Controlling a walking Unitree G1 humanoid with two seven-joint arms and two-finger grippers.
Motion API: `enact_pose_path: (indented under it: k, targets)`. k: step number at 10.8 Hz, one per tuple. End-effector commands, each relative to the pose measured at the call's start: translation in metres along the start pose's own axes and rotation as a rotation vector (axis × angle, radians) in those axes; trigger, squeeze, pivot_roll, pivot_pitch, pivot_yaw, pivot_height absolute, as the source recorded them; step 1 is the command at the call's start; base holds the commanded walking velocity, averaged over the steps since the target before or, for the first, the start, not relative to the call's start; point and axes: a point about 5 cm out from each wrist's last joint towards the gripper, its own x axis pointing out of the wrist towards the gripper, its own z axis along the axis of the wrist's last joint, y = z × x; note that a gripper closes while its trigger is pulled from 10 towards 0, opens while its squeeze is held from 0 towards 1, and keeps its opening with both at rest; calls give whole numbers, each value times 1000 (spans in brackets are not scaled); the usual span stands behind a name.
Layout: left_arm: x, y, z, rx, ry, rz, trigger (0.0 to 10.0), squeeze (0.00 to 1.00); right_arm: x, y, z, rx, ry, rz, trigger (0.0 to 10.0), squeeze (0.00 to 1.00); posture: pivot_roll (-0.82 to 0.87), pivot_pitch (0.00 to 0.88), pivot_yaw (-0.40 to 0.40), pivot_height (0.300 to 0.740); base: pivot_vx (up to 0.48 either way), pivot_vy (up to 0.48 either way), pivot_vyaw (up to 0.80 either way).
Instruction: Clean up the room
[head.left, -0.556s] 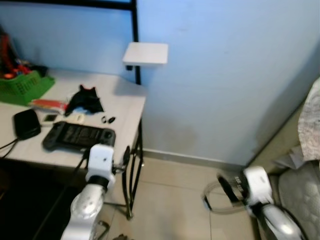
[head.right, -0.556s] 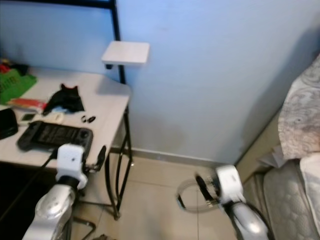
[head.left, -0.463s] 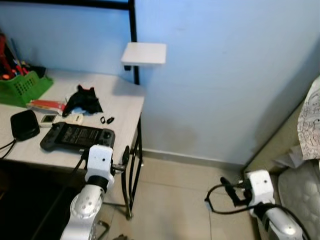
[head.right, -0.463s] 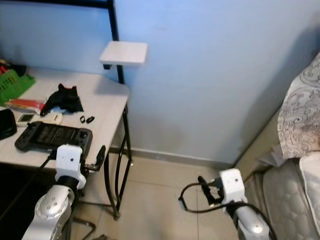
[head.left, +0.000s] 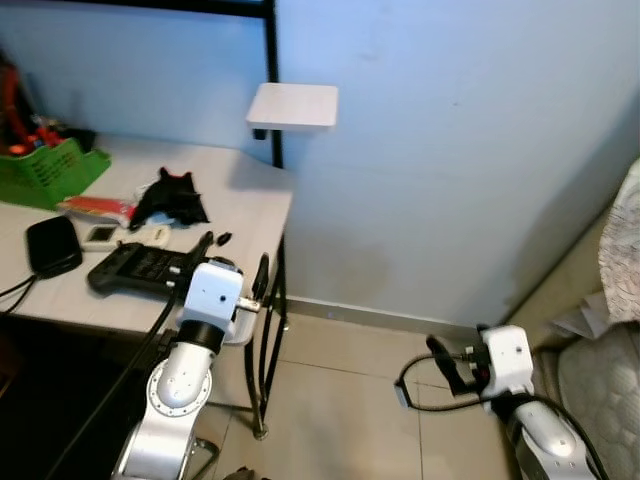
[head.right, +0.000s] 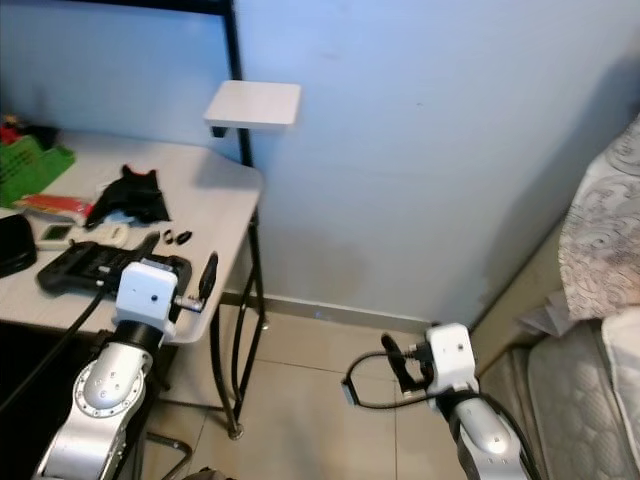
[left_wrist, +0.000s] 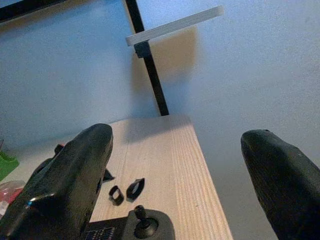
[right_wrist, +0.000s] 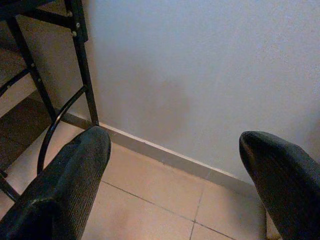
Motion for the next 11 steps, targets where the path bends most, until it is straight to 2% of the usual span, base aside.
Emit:
enact_pose_path:
  k: [1,2,3,4,6,11]
  targets:
    - [-1,3,1,4,-8,24,10000,0,2,-4,8,5,-37,-25,10000,0,47,0,-15,740,0,0,0]
    - [-2,5,0,-96,9,97,10000,0,2,-4,10,15,-54,-35,10000,0,46,0,-16,740,0,0,0]
    - [-2,7,-3,-135,28,141,10000,0,2,-5,13,33,-77,-55,10000,0,45,0,-19,740,0,0,0]
    - [-1,8,-5,-150,41,163,10000,0,4,-6,20,49,-109,-69,10000,0,44,0,-22,740,0,0,0]
    - [0,2,-4,-153,34,133,10000,0,9,-9,32,39,-147,-87,10000,0,38,0,-23,740,0,0,0]
    - [3,0,-3,-157,33,121,10000,0,10,-8,32,36,-139,-94,10000,0,31,0,-20,740,0,0,0]
